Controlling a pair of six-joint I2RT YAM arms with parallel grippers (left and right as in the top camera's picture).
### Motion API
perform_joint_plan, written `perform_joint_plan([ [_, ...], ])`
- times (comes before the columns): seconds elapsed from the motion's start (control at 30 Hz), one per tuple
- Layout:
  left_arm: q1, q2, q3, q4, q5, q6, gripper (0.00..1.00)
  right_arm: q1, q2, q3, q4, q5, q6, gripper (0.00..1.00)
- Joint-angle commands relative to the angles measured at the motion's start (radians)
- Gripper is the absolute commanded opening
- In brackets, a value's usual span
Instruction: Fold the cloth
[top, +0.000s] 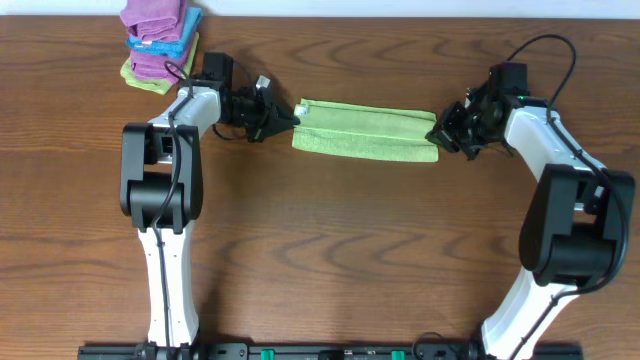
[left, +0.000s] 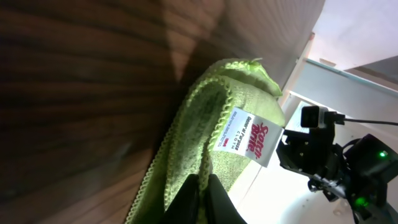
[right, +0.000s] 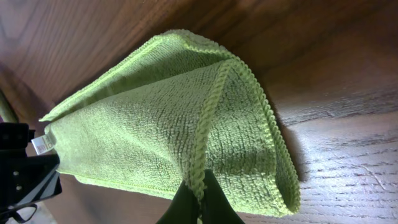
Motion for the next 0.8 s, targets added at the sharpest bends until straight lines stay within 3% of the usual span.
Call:
perform_joint_plan([
  [0.0, 0.008, 0.016, 0.012, 0.005, -0.039, 0.023, 0.06, -0.008, 0.01, 0.014, 0.0, 0.033, -0.02, 0.02],
  [0.13, 0.008, 0.016, 0.013, 0.077, -0.054, -0.034, 0.06, -0.008, 0.01, 0.014, 0.034, 0.041, -0.01, 0.02],
  [0.4, 0.005, 0.016, 0.013, 0.393, -0.053, -0.248, 0.06, -0.008, 0.01, 0.014, 0.094, 0.101, 0.026, 0.02],
  [0.53, -0.002, 0.016, 0.013, 0.379, -0.025, -0.239, 0.05, -0.008, 0.01, 0.014, 0.084, 0.107, 0.026, 0.02],
  [0.77, -0.007, 0.016, 0.013, 0.202, 0.005, -0.134, 0.06, -0.009, 0.01, 0.014, -0.013, 0.108, 0.021, 0.02],
])
